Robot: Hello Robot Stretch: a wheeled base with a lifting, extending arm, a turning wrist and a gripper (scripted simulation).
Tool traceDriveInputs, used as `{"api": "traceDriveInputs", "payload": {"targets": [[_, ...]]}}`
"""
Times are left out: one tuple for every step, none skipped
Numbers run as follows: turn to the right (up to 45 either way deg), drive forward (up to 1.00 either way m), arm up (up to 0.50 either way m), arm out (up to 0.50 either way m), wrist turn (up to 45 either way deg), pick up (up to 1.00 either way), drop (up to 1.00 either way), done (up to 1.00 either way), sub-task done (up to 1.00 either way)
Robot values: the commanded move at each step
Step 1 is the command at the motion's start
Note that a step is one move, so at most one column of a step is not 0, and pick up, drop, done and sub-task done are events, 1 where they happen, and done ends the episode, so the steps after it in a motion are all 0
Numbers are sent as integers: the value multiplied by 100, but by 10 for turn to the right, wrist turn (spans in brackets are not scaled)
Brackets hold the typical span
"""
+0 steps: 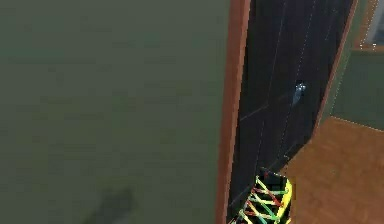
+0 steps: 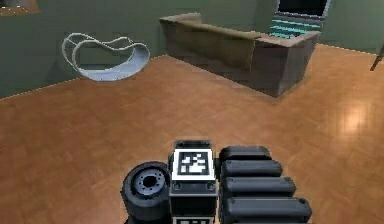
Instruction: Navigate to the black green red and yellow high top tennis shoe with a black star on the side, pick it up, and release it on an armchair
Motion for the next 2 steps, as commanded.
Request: {"api": "traceDriveInputs", "payload": {"targets": [[450,0,0,0,0,0,0,0,0],[240,0,0,0,0,0,0,0,0]]}}
